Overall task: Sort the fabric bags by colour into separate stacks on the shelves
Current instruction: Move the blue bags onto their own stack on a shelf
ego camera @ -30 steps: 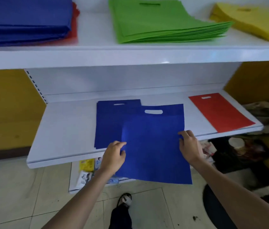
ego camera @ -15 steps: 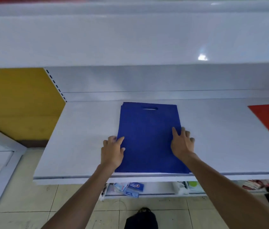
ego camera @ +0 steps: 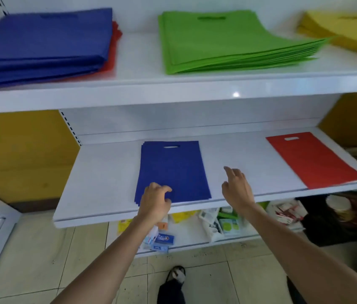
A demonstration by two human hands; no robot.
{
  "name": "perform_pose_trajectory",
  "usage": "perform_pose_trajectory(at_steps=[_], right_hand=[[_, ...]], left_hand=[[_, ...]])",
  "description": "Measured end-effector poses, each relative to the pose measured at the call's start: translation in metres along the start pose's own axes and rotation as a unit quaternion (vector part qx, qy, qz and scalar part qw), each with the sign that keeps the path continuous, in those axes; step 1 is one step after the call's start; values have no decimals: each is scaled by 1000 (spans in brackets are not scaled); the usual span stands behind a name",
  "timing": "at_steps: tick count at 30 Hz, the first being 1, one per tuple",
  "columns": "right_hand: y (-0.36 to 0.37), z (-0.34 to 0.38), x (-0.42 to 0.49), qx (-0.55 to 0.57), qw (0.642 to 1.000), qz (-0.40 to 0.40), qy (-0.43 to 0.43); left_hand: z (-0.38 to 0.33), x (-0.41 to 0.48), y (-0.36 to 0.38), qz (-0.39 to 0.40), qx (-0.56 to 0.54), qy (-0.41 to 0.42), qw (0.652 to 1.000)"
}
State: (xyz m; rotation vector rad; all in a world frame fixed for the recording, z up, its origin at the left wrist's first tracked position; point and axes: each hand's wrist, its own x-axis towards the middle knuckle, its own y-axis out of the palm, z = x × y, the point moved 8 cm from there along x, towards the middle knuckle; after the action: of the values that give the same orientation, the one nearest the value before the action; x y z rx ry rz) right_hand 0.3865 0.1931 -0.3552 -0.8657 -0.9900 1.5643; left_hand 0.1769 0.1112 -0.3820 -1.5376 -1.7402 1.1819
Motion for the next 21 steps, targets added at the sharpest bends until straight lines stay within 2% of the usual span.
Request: perform_pose_trajectory(at_steps=[5,11,16,21], right_hand=[[-95,23,-61,35,994,-96,-40],[-191,97,-98,79,962,-212,-156],[-237,175,-104,76,924,-277,-253],[-249,251,-71,69,907,-293,-296]], left_hand=[[-75,-66,-58,-68,-24,100,992],[-121,-117,-169,-178,-44,172,968],[-118,-124,-253,-247,-25,191,950],[-61,-112,-322,-309,-26,149,939]])
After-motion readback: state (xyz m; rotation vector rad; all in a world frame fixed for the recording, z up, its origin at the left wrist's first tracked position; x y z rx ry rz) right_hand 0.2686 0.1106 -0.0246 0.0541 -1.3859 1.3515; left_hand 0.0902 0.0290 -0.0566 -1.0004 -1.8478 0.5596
